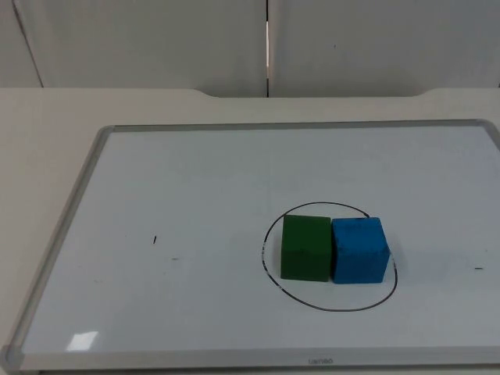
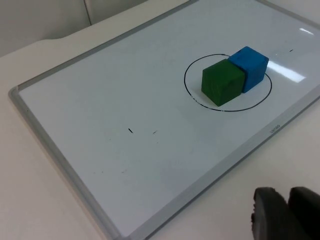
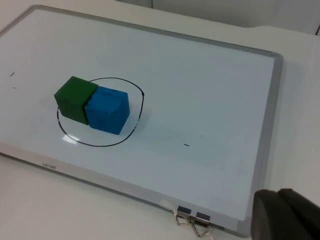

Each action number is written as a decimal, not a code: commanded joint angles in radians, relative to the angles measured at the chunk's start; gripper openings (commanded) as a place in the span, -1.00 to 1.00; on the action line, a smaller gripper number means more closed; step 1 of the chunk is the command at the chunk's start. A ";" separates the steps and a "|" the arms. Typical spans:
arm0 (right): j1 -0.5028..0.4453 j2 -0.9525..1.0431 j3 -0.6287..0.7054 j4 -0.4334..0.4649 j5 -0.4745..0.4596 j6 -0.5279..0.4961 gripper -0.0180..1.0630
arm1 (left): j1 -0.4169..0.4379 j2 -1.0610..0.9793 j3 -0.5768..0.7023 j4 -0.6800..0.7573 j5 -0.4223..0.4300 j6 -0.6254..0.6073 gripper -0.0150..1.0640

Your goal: Push the two cubes into the marked area.

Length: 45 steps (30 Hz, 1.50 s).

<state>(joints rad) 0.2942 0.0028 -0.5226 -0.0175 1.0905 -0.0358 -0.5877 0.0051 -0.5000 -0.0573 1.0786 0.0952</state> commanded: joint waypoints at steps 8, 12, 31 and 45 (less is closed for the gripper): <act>-0.006 -0.003 0.007 -0.005 -0.013 -0.002 -0.96 | -0.004 -0.005 0.004 0.001 -0.001 -0.007 0.37; -0.006 -0.003 0.007 -0.005 -0.013 -0.002 -0.96 | -0.004 -0.005 0.004 0.001 -0.001 -0.007 0.94; -0.006 -0.003 0.007 0.000 -0.013 0.008 0.97 | -0.004 -0.005 0.004 0.001 -0.001 -0.007 0.98; -0.006 -0.003 0.007 0.003 -0.013 0.015 0.98 | -0.004 -0.005 0.004 0.050 -0.003 -0.088 0.98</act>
<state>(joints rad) 0.2942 0.0028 -0.5226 -0.0156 1.0896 -0.0201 -0.5877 0.0051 -0.5000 -0.0120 1.0786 0.0173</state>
